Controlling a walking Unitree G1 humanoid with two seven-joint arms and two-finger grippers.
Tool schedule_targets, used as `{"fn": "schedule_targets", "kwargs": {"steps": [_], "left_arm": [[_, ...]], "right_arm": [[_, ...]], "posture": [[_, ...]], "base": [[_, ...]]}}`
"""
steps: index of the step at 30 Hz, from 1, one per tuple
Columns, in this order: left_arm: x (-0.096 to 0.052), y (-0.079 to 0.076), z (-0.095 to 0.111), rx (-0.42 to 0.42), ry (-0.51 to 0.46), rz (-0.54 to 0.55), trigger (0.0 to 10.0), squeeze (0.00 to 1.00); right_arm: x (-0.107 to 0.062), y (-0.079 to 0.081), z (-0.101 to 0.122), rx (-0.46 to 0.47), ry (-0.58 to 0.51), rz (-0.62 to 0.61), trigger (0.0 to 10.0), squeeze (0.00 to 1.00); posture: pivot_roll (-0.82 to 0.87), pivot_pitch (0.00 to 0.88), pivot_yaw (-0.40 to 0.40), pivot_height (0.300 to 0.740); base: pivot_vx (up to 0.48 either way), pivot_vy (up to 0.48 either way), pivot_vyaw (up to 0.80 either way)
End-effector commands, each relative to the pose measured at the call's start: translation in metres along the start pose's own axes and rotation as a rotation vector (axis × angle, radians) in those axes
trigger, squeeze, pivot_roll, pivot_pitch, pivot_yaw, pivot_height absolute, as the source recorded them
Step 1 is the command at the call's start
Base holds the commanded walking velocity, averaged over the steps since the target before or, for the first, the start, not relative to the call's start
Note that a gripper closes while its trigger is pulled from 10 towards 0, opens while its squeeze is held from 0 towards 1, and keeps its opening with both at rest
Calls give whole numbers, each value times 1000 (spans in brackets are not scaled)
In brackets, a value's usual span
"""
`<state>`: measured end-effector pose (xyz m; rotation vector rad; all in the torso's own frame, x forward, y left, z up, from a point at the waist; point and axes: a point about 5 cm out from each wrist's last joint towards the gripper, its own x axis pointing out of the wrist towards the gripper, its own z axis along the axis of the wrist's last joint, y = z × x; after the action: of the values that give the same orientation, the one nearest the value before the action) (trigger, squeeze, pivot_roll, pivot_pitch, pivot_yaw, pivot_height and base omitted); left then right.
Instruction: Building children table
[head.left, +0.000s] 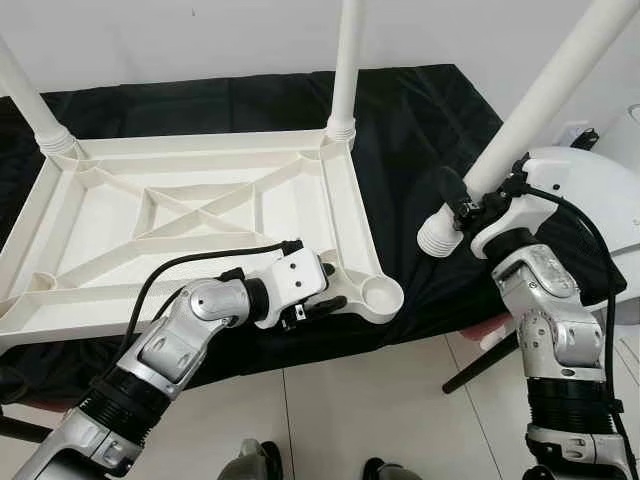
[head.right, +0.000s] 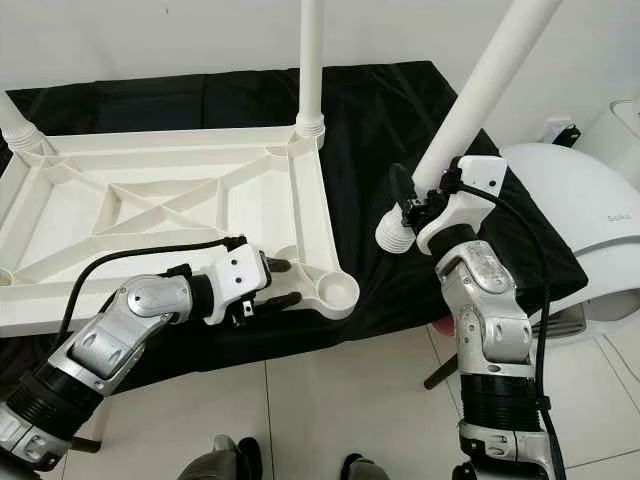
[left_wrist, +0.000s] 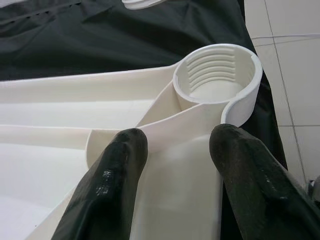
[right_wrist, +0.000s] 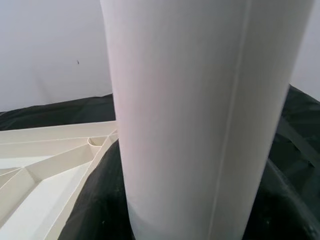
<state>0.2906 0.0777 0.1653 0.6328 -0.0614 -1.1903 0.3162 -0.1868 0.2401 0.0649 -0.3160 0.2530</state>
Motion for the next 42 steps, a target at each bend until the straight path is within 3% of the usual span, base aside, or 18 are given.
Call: {"fn": "schedule_targets", "kwargs": {"steps": [1, 7, 9, 14, 22, 33, 42], "left_arm": [[0, -15, -16, -21, 78, -107, 10000, 0], [-2, -15, -5, -75, 10, -126, 10000, 0], [-4, -13, 3, -123, -56, -125, 10000, 0], [-7, -10, 8, -122, -89, -112, 10000, 0], [-5, -14, -1, -92, -28, -122, 10000, 0], [3, -6, -9, -90, 43, -70, 10000, 0], [8, -4, -14, -129, 93, -44, 10000, 0]], "right_arm": [[1, -3, 6, -21, -25, -6, 10000, 0], [1, -3, 6, -23, -25, -6, 10000, 0], [2, -3, 5, -23, -25, -3, 10000, 0], [2, -2, 4, -22, -23, -3, 10000, 0], [3, -3, 5, -20, -27, -3, 10000, 0], [3, -3, 11, -20, -47, -1, 10000, 0], [3, -3, 12, -24, -53, -1, 10000, 0]], "posture": [[-27, 139, 23, 740], [-28, 138, 24, 740], [-28, 137, 24, 740], [-22, 138, 24, 740], [-21, 143, 26, 740], [-31, 154, 32, 740], [-32, 156, 35, 740]], "base": [[0, 0, 0], [0, 0, 0], [0, 0, 0], [0, 0, 0], [0, 0, 0], [0, 0, 0], [0, 0, 0]]}}
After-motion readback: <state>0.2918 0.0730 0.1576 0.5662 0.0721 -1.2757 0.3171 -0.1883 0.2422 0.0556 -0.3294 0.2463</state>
